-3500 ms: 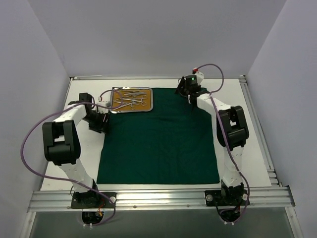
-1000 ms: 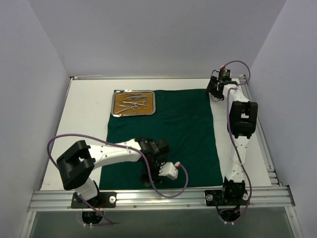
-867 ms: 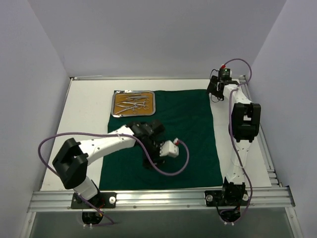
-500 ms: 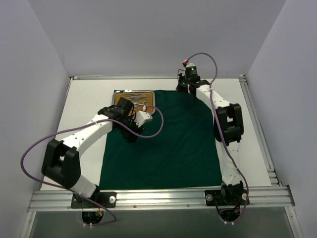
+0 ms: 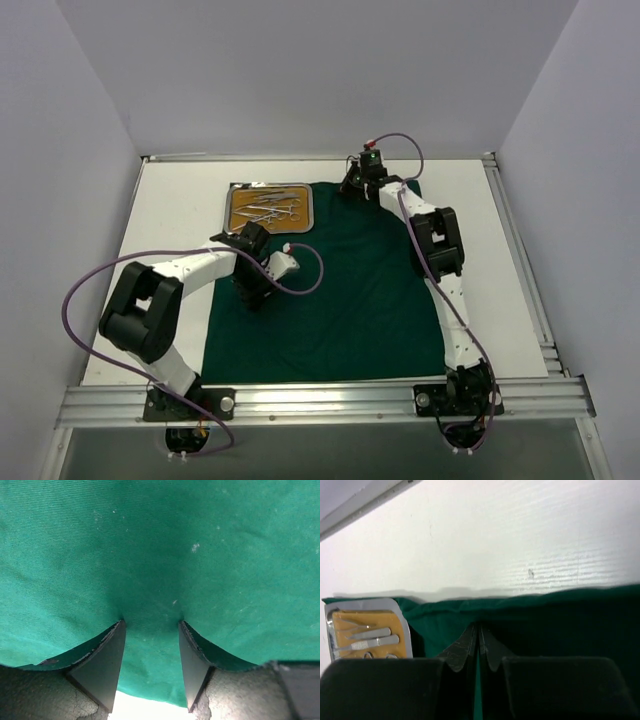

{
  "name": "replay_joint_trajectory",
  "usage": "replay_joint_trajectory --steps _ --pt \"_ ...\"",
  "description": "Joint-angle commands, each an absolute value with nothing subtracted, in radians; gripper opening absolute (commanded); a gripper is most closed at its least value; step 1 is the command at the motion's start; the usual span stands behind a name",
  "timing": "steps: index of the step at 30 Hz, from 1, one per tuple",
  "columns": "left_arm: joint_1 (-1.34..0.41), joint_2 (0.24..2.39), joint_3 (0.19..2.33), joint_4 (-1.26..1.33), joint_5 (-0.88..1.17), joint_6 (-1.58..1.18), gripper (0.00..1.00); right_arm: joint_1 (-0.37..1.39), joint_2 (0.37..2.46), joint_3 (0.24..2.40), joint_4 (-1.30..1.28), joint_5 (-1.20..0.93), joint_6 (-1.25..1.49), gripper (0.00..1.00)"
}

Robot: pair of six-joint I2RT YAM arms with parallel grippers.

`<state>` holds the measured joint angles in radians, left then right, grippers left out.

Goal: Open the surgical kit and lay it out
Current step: Smooth out the surgical kit at the center of the board.

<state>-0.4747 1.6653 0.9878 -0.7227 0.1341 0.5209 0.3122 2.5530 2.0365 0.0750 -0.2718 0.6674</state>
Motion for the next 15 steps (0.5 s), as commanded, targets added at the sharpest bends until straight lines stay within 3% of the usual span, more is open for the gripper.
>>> replay_joint_trajectory --steps 1,11,15 --pt "-0.474 1.671 0.951 -0.745 0.172 0.584 0.56 0.298 2.622 2.065 0.008 -0.175 0.736 0.00" --pt "-0.456 1.638 0.946 -0.816 0.277 0.644 0.55 0.256 2.629 2.150 0.003 -0.181 0.732 0.00" --pt "-0.371 1.589 1.081 -0.834 0.373 0.553 0.61 0.265 2.513 2.108 -0.029 -0.178 0.620 0.00"
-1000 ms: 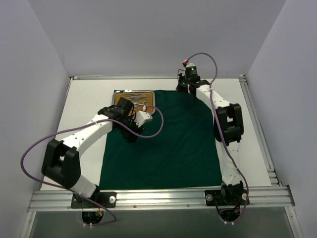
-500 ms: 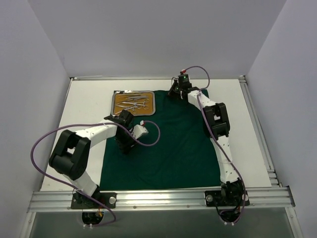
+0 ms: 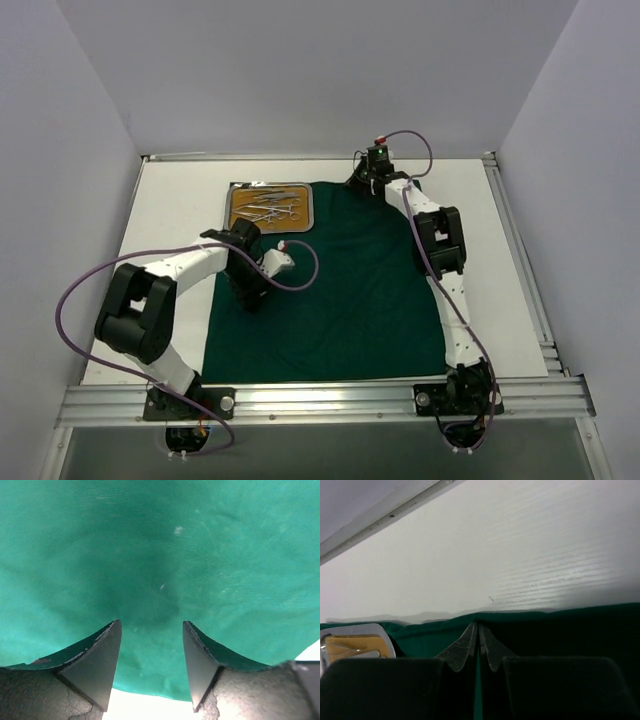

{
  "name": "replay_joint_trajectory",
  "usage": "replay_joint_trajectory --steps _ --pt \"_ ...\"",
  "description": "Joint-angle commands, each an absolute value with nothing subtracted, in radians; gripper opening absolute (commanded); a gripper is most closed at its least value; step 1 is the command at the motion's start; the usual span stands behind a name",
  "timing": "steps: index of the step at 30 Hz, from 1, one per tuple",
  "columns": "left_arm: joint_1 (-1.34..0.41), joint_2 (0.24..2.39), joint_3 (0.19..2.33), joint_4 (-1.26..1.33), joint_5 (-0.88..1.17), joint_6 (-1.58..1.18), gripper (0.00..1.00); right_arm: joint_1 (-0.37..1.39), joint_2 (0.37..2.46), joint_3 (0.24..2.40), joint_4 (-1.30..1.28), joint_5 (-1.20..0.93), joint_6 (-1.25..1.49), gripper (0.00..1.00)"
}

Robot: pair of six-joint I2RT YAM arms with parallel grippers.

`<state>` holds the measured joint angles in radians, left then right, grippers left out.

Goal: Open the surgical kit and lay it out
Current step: Smooth out the surgical kit at the center of the board.

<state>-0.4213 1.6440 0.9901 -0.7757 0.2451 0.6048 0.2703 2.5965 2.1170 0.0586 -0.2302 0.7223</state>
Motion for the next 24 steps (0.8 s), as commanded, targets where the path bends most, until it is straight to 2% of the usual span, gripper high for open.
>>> replay_joint_trajectory --steps 1,5,6,10,11,15,20,24 --pt "-0.314 1.582 1.116 -0.833 0.391 0.528 0.62 0.267 2.469 2.077 -0.031 -0.161 0.600 0.00" --pt "-0.164 1.572 1.254 -0.746 0.431 0.401 0.62 0.265 2.129 1.795 0.023 -0.023 0.520 0.10" --pt "-0.141 1.584 1.267 -0.730 0.420 0.362 0.61 0.265 2.074 1.666 0.029 0.048 0.508 0.14" --pt "-0.071 1.681 1.307 -0.686 0.379 0.311 0.59 0.253 1.875 1.405 0.023 0.109 0.514 0.16" --pt "-0.061 1.718 1.310 -0.675 0.379 0.307 0.58 0.247 1.837 1.363 0.011 0.107 0.523 0.16" --pt "-0.061 1.769 1.281 -0.615 0.368 0.296 0.58 0.229 1.789 1.194 -0.043 0.098 0.535 0.00" --pt "-0.061 1.801 1.258 -0.548 0.368 0.285 0.58 0.192 1.694 0.967 -0.011 0.087 0.563 0.00" --pt "-0.058 1.839 1.239 -0.517 0.327 0.267 0.58 0.160 1.689 0.864 0.015 0.064 0.609 0.00"
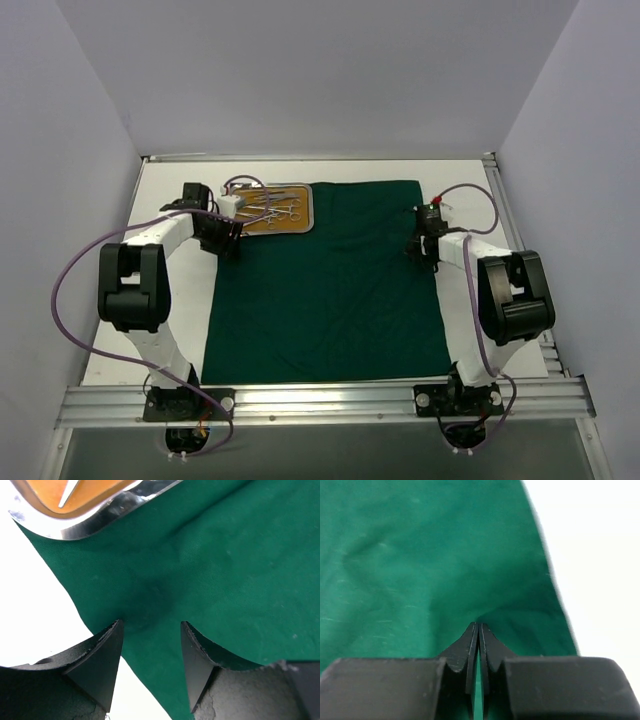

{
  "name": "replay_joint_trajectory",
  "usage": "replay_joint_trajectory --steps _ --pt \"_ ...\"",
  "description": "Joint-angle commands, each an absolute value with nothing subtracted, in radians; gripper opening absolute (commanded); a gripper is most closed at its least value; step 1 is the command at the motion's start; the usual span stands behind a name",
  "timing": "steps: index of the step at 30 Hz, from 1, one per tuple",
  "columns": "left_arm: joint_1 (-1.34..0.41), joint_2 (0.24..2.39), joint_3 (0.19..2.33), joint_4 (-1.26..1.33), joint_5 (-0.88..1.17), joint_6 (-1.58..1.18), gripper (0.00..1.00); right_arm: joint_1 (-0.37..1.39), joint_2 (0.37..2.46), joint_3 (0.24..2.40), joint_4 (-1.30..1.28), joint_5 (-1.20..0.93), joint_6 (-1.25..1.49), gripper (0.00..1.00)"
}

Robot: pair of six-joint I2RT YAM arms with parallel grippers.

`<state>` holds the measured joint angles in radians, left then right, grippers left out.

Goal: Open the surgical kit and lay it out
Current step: Smooth out the surgical kit at the center of the board.

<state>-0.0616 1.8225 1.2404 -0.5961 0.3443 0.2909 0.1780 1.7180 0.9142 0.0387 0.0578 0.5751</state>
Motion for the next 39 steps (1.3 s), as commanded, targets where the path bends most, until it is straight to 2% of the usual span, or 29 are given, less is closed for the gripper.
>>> replay_joint_trajectory --steps 1,9,17,24,28,34,37,38,39 --pt "-0.058 1.850 1.239 -0.517 0.318 0.262 0.59 0.141 1.692 0.851 0.009 0.057 0.615 0.00" --pt "-0.048 1.914 1.226 -0.508 0.299 0.226 0.58 0.081 1.638 0.733 -0.046 0.057 0.635 0.00" --pt "-0.023 1.907 1.218 -0.517 0.316 0.239 0.58 0.060 1.565 0.703 -0.094 0.068 0.614 0.00" --pt "-0.025 1.876 1.206 -0.522 0.322 0.253 0.58 0.060 1.591 0.819 -0.120 0.051 0.551 0.00" --pt "-0.023 1.792 1.210 -0.537 0.322 0.264 0.59 0.060 1.517 0.891 -0.172 0.083 0.519 0.01" --pt "-0.014 1.683 1.259 -0.595 0.316 0.264 0.62 0.054 1.456 0.991 -0.250 0.121 0.466 0.12" --pt "-0.005 1.608 1.270 -0.620 0.301 0.264 0.63 0.054 1.393 0.997 -0.255 0.133 0.453 0.27" --pt "0.032 1.592 1.269 -0.626 0.298 0.265 0.63 0.052 1.378 0.996 -0.256 0.136 0.446 0.40" --pt "0.038 1.576 1.266 -0.633 0.290 0.268 0.63 0.052 1.364 0.996 -0.261 0.140 0.442 0.47"
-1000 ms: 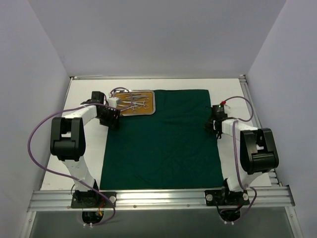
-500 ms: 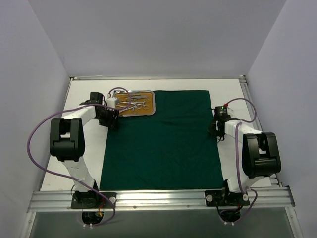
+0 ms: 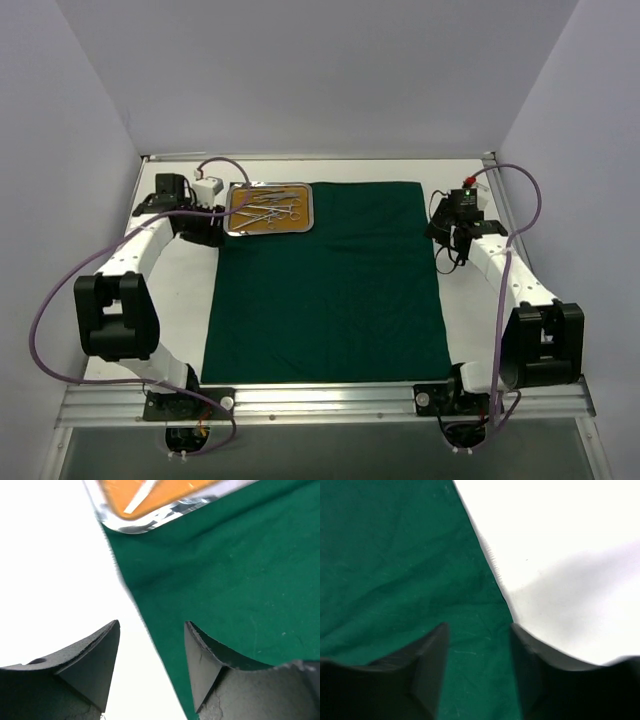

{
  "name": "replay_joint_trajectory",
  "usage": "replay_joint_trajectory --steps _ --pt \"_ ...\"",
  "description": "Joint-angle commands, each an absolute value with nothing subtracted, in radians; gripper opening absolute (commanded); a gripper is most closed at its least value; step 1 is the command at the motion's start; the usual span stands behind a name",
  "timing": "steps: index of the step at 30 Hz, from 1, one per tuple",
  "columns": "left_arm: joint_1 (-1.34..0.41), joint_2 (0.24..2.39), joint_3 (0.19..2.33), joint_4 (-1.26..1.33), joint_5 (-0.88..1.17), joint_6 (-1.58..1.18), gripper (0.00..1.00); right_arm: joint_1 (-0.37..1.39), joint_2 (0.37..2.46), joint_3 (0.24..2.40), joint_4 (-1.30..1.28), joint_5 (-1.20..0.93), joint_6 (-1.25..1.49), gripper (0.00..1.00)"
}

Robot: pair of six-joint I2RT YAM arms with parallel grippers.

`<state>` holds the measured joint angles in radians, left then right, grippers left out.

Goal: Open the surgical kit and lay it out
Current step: Smooth out the surgical kit at the center of the board, then pick up the medical item from the container.

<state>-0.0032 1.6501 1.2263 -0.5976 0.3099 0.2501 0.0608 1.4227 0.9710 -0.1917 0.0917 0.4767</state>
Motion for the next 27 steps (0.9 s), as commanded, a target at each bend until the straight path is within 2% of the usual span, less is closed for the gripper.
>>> replay_joint_trajectory --steps 1,5,7,8,9,10,13,18,21,22,24,25,26,27 --pt "0.046 1.542 1.264 -0.650 0.285 0.270 0.64 0.052 1.336 0.996 -0.264 0.144 0.437 0.53" --pt "0.083 1.461 1.252 -0.693 0.259 0.288 0.69 0.052 1.260 0.993 -0.261 0.121 0.419 0.74" --pt "0.104 1.419 1.243 -0.704 0.224 0.288 0.75 0.052 1.206 0.988 -0.232 0.098 0.405 0.83" --pt "0.109 1.408 1.243 -0.706 0.207 0.282 0.77 0.051 1.186 0.983 -0.218 0.081 0.400 0.94" --pt "0.113 1.399 1.244 -0.706 0.193 0.276 0.81 0.051 1.169 0.983 -0.194 0.081 0.402 1.00" --pt "0.120 1.385 1.246 -0.698 0.181 0.265 0.84 0.048 1.134 0.982 -0.180 0.083 0.400 1.00" --pt "0.118 1.387 1.275 -0.677 0.137 0.210 0.94 0.046 1.068 0.970 -0.121 0.095 0.413 1.00" --pt "0.118 1.451 1.406 -0.675 0.219 0.156 0.94 0.044 1.040 0.940 -0.011 0.011 0.407 1.00" --pt "0.103 1.517 1.488 -0.673 0.305 0.156 0.94 0.048 1.078 0.949 0.020 -0.034 0.388 0.84" --pt "0.092 1.554 1.509 -0.675 0.307 0.156 0.94 0.051 1.103 0.956 0.021 -0.044 0.385 0.77" --pt "0.029 1.597 1.580 -0.690 0.243 0.147 0.99 0.070 1.130 0.968 0.023 -0.046 0.376 0.69" --pt "0.012 1.638 1.600 -0.696 0.215 0.146 0.98 0.083 1.161 0.985 0.020 -0.032 0.368 0.63" --pt "-0.026 1.655 1.618 -0.698 0.192 0.140 0.90 0.121 1.175 0.997 0.018 -0.019 0.341 0.60" --pt "-0.055 1.675 1.634 -0.703 0.178 0.135 0.89 0.144 1.190 1.011 0.011 -0.005 0.325 0.57"
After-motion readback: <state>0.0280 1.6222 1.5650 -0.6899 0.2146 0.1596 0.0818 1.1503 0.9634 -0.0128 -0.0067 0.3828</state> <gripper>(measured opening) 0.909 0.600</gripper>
